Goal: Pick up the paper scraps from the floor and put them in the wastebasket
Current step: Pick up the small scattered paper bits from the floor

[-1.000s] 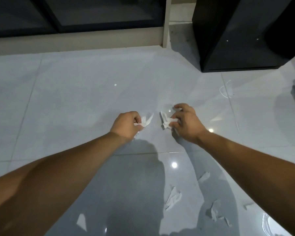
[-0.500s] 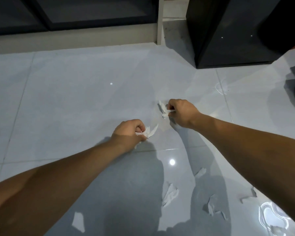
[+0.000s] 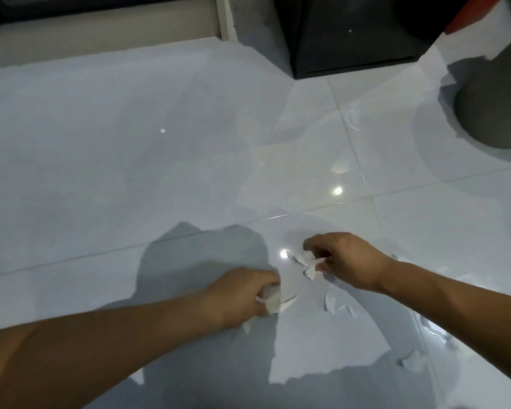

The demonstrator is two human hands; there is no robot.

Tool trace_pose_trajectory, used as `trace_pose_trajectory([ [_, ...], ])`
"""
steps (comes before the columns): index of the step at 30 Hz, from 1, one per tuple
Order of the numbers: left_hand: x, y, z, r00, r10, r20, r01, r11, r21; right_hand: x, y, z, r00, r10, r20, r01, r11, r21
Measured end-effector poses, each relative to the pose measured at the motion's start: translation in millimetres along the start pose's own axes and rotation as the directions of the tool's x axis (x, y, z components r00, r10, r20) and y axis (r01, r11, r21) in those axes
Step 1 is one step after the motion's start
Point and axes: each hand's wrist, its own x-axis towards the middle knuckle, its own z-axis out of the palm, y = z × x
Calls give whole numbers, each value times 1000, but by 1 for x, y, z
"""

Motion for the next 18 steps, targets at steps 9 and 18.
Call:
trace_pose_trajectory([
  [9, 11, 9, 2, 996, 15, -88, 0, 986, 167, -19, 13, -2, 981, -105, -166, 104, 994, -13],
  [18, 57, 81, 20, 952, 306, 34, -305, 921, 245, -114, 78, -43, 965, 198, -175, -176, 975, 135],
])
